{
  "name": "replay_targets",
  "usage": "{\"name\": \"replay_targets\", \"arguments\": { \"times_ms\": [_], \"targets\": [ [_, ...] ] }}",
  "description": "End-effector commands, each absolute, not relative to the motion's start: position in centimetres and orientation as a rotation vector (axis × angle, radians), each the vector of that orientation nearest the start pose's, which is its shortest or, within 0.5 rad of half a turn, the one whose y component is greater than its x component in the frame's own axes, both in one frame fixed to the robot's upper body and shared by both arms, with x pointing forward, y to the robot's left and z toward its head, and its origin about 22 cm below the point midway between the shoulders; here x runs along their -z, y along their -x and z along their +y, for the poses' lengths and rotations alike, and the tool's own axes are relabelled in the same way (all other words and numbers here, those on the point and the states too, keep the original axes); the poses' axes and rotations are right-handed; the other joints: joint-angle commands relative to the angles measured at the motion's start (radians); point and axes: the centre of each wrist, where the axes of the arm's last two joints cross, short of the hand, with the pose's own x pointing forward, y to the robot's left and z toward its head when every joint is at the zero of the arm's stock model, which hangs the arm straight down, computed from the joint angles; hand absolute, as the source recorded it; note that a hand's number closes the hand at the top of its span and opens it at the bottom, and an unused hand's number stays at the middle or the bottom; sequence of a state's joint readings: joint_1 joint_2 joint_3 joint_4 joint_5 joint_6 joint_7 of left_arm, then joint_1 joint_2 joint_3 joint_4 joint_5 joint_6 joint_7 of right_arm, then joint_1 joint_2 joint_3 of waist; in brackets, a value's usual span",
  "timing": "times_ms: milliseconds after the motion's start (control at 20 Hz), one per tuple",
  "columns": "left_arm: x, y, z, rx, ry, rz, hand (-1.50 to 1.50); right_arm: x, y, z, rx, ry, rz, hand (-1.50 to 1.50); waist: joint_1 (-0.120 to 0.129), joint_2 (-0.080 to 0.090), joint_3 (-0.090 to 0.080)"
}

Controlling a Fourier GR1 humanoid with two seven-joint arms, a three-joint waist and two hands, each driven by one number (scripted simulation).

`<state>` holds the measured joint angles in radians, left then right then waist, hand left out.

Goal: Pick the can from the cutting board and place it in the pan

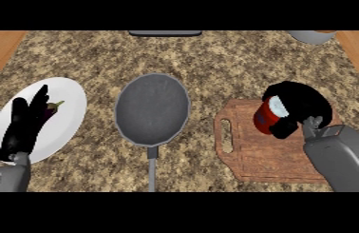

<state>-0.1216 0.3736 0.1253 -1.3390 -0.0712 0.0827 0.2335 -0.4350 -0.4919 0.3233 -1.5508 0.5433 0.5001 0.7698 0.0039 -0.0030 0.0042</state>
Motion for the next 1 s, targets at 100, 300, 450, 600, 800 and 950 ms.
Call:
{"name": "replay_targets", "arguments": {
  "times_ms": [100,300,450,600,800,950],
  "targets": [
    [-0.9,-26.5,35.4,0.105,-0.469,-1.212,0.00,-9.7,-32.1,-23.6,-1.233,0.932,-0.858,1.50,0.001,0.004,-0.004],
    [-1.6,-27.5,34.5,0.103,-0.486,-1.216,0.00,-11.3,-32.6,-23.8,-1.376,0.840,-0.968,1.50,0.006,0.006,-0.004],
    [-0.8,-26.1,35.5,0.110,-0.492,-1.208,0.00,-10.6,-31.0,-25.9,-1.605,0.719,-1.103,1.50,0.015,0.008,-0.002],
    [-2.3,-26.4,36.0,0.115,-0.481,-1.213,0.00,-9.7,-31.7,-28.3,-1.682,0.663,-1.191,1.50,0.023,0.009,-0.001],
    [-1.7,-26.3,35.3,0.095,-0.496,-1.213,0.00,-7.9,-32.1,-30.4,-1.647,0.643,-1.305,1.50,0.005,0.004,-0.003],
    [-0.8,-26.2,33.7,0.120,-0.475,-1.225,0.00,-10.5,-33.5,-29.0,-1.514,0.682,-1.603,1.50,0.004,0.005,-0.003]
  ]
}}
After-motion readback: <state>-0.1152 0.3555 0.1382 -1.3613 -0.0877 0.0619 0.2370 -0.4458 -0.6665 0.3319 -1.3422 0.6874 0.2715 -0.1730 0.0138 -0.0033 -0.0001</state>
